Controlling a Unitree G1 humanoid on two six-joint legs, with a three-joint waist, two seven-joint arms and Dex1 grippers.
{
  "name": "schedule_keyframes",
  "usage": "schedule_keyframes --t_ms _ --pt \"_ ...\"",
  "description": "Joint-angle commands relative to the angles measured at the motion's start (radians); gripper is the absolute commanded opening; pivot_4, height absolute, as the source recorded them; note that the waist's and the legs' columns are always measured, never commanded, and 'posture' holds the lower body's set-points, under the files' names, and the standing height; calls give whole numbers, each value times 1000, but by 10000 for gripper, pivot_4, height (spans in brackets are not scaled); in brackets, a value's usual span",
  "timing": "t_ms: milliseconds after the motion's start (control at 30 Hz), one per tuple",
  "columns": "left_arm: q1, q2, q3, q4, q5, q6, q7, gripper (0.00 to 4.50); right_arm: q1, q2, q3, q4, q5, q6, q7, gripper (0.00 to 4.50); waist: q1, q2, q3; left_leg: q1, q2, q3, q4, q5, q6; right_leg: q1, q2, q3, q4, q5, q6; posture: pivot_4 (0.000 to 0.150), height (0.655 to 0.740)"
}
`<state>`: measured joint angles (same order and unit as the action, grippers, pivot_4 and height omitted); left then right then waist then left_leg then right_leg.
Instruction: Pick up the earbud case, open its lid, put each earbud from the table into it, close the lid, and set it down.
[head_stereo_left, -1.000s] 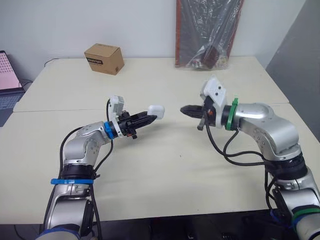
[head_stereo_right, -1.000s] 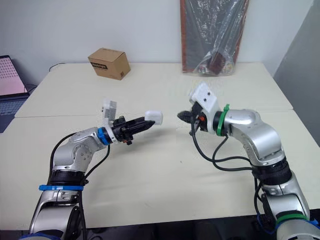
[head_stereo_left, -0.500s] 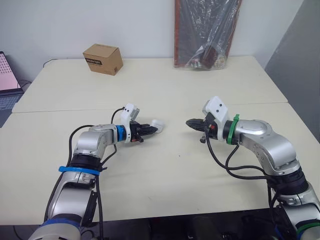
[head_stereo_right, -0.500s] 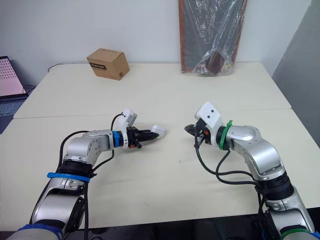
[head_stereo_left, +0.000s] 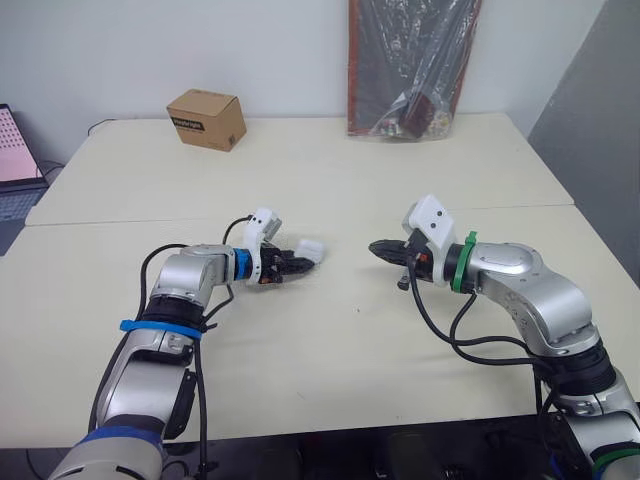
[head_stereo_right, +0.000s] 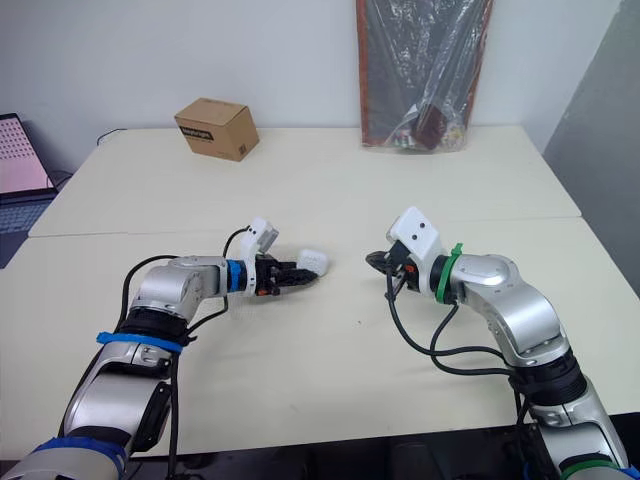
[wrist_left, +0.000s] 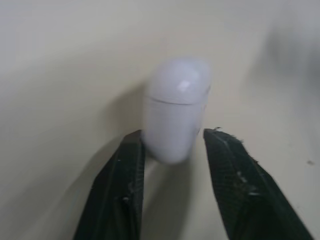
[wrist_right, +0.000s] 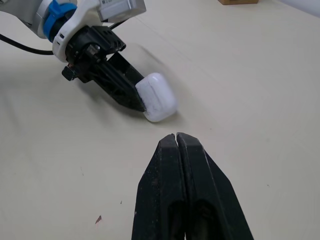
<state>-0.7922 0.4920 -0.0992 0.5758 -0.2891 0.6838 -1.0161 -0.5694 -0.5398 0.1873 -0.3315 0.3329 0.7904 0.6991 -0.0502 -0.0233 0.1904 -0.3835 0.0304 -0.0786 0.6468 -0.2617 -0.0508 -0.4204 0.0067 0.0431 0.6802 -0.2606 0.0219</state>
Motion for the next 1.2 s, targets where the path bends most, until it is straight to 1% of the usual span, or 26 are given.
schedule_keyframes --t_ms 33,133,267,400,500,600,700,833,933,1033,1133,1200 --pt "3 30 -11 5 45 -32 6 32991 -9 2 -4 -38 3 -13 4 0 0 0 0 0 0 0 0 0 0 0 0 0 0 0 0 1500 7400" --pt "23 61 -16 -24 66 -63 10 41296 -7 5 0 -37 2 -16 3 0 -3 0 0 1 0 0 0 0 0 0 0 0 1 0 0 1500 7400" --pt "53 110 -2 -74 64 -71 -5 41296 -4 7 -3 -45 6 -17 2 0 -9 0 0 2 1 0 0 1 1 0 1 1 1 0 1 1500 7400" --pt "108 172 27 -137 66 -101 10 41296 12 20 -21 -71 19 -15 -12 0 -10 0 0 1 1 0 0 0 1 -1 1 1 1 0 0 1500 7400" --pt "173 198 92 -255 32 -111 44 41296 36 49 -51 -115 40 7 -47 0 -7 0 0 1 1 0 -1 0 1 -1 0 1 0 0 0 1500 7400" --pt "243 190 143 -352 21 -152 92 41296 69 86 -84 -179 69 39 -92 0 -1 0 0 -1 1 0 -1 0 1 -1 -1 0 0 1 -1 1500 7400" --pt "353 158 191 -470 30 -249 166 41296 127 130 -111 -265 105 91 -154 0 6 0 0 -1 0 0 -1 0 0 -1 -2 0 -1 1 -1 1500 7400" --pt "478 144 228 -623 -17 -183 199 41296 202 168 -132 -340 144 165 -223 0 16 0 0 -1 -1 0 -1 0 0 -1 -5 0 -1 0 -1 1500 7400" --pt "574 102 272 -722 -53 -174 258 41296 298 156 -127 -392 159 201 -248 0 18 0 0 -1 -1 0 -1 0 0 -1 -5 0 -1 0 0 1500 7400" --pt "653 67 308 -794 -76 -172 304 41296 380 138 -120 -436 148 194 -268 0 18 0 0 0 -1 1 -1 0 0 0 -5 0 -1 -2 3 1500 7400" --pt "751 46 347 -833 -69 -223 336 41296 485 101 -97 -460 116 156 -277 0 18 0 0 1 -1 1 0 0 0 0 -4 1 -1 -2 4 1500 7400" --pt "799 38 368 -844 -70 -245 355 41296 530 109 -96 -468 112 141 -293 0 17 -1 0 2 -1 1 -1 0 0 1 -4 1 -1 -3 4 1500 7400"
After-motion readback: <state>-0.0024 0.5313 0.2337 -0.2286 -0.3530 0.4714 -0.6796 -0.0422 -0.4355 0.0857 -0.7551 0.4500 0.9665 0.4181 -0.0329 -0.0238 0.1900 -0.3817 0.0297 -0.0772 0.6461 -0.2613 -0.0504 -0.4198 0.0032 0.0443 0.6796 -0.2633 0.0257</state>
